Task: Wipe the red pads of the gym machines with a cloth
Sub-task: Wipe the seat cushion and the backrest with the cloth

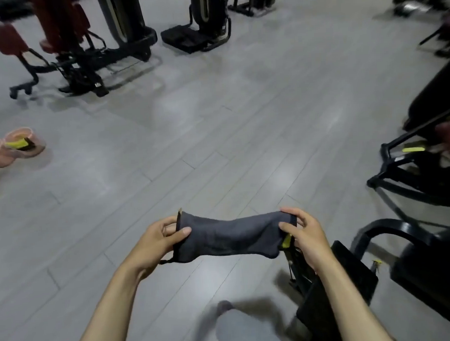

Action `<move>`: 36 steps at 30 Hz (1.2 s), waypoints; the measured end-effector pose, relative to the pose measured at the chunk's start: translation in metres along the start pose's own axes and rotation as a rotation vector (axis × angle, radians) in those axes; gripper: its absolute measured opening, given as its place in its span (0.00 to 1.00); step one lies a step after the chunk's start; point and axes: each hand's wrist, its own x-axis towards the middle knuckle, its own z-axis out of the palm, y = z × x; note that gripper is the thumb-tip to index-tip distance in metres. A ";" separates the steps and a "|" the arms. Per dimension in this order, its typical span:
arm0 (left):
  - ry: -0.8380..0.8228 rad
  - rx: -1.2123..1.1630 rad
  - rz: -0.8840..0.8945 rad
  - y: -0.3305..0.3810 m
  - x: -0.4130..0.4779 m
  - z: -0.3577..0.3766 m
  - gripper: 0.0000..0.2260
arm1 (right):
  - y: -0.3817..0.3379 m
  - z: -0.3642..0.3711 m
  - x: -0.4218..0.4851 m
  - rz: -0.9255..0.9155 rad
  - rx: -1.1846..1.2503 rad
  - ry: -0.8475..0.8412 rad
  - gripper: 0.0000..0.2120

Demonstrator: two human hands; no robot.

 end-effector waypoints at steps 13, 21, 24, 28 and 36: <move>0.260 0.210 -0.055 0.112 0.281 -0.092 0.18 | -0.060 0.061 0.233 0.109 0.338 -0.056 0.24; -0.031 0.021 -0.339 0.169 0.438 -0.073 0.12 | -0.107 0.037 0.336 0.050 0.280 0.283 0.18; -0.250 0.039 -0.344 0.186 0.502 -0.059 0.23 | -0.112 0.009 0.373 0.069 0.303 0.478 0.15; -0.343 0.033 -0.354 0.216 0.589 -0.009 0.23 | -0.118 -0.032 0.429 0.089 0.209 0.641 0.11; -0.436 0.193 -0.330 0.280 0.754 0.131 0.24 | -0.147 -0.129 0.514 0.129 0.059 0.850 0.18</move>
